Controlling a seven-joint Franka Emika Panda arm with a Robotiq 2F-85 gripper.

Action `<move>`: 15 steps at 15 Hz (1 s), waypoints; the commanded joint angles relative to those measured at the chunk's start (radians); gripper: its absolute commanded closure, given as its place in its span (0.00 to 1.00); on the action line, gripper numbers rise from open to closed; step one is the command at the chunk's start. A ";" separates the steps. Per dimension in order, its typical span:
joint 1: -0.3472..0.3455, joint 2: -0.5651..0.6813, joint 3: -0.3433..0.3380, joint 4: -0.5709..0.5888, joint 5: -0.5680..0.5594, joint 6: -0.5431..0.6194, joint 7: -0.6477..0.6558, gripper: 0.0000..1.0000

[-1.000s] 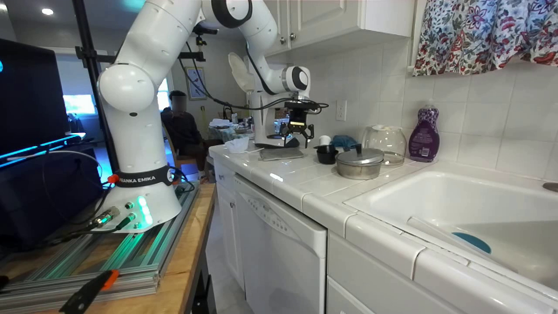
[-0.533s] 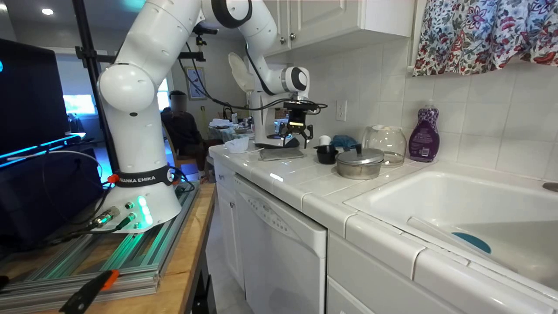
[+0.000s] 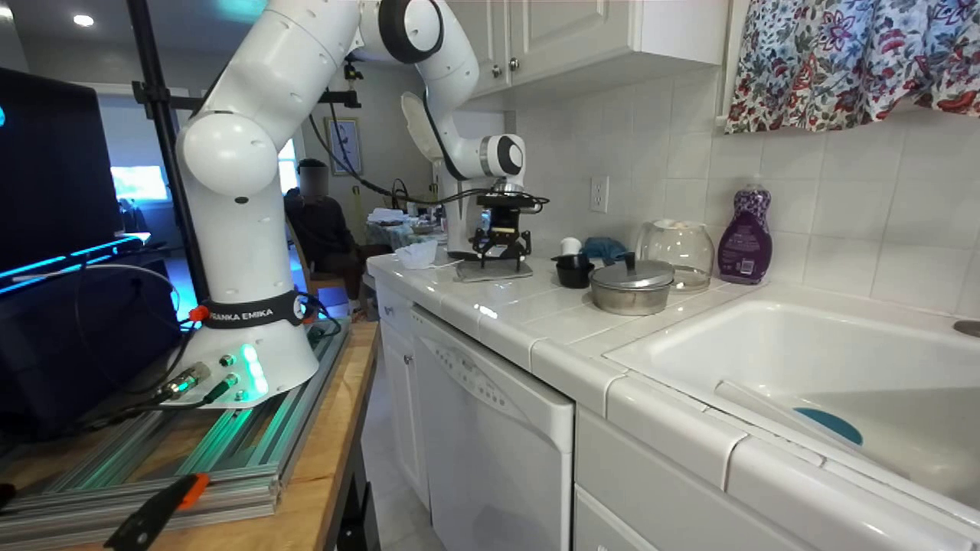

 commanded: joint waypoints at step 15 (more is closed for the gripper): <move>0.110 -0.240 -0.079 -0.442 -0.054 0.359 0.524 0.75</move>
